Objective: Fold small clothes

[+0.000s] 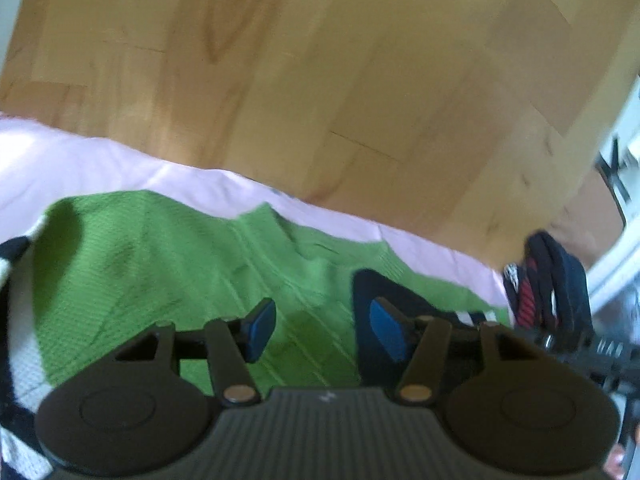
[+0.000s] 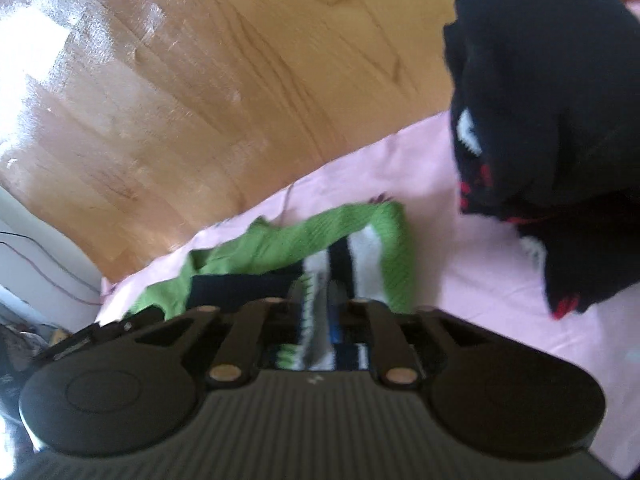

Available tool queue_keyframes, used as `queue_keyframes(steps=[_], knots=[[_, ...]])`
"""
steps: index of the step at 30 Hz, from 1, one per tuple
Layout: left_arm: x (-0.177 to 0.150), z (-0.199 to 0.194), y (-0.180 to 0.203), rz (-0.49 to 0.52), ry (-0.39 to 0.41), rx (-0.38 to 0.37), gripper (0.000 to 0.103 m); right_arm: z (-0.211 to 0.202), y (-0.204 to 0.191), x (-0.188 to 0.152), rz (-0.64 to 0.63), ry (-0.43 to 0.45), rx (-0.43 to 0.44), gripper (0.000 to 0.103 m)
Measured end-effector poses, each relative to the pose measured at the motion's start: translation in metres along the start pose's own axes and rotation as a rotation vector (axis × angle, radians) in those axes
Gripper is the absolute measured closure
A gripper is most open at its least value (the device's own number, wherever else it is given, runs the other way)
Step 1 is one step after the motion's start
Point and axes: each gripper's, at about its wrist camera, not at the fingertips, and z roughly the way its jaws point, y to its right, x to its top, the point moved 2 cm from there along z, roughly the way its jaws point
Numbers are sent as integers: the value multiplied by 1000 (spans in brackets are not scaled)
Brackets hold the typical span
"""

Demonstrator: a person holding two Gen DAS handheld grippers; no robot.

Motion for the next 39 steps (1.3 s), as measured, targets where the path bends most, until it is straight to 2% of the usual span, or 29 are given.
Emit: queue_keyframes(steps=[2,3,4,5,7,8,9,11,13,15,17,20,21,24,26,29,31,34,35,36,37,39], knots=[[-4,5,8,63,-9,34,50,-11,-1,-3,-7,99,-25,64],[-7,9,11,98,-21,68,50,-18,-4,-7,-48,144,-11,64],[-9,15,15,137,-40,110,50,-21,-10,-11,-94,155,-2,64],[-13,19,18,190,-48,146,48,-19,-17,-17,-144,147,-5,64],[-18,20,29,289,-35,209,42,-1,-25,-31,-245,52,-54,66],[-19,19,32,305,-31,235,40,6,-25,-37,-286,39,-78,66],[-18,17,32,304,-33,236,42,4,-28,-43,-338,82,-118,66],[-8,5,26,226,-46,195,49,-3,-31,-42,-320,85,-136,64],[5,-23,19,130,-1,121,48,-17,-35,-37,-258,117,-82,64],[15,-70,13,84,88,77,45,-30,-50,-37,-283,142,-48,64],[17,-134,-3,51,216,67,42,-34,-72,-45,-350,130,-9,64],[2,-222,-40,-14,380,138,33,-29,-111,-63,-410,30,112,64],[-5,-248,-54,-51,428,196,33,-24,-124,-72,-419,-24,173,64],[-37,-314,-94,-169,501,290,33,-1,-172,-110,-417,-225,367,64],[-61,-346,-113,-235,536,330,33,15,-202,-139,-424,-340,448,65],[-99,-379,-129,-299,570,378,33,38,-241,-181,-463,-443,506,65],[-116,-386,-133,-329,570,401,33,56,-258,-198,-481,-448,497,64],[-137,-387,-142,-379,557,401,33,83,-262,-207,-429,-451,465,63],[-142,-389,-147,-395,549,399,33,90,-263,-212,-417,-462,451,66],[-143,-387,-151,-408,542,398,33,97,-264,-217,-390,-454,473,65],[-141,-384,-155,-418,534,395,33,96,-267,-219,-375,-459,486,73],[-137,-379,-157,-427,521,384,33,93,-276,-227,-404,-492,471,97]])
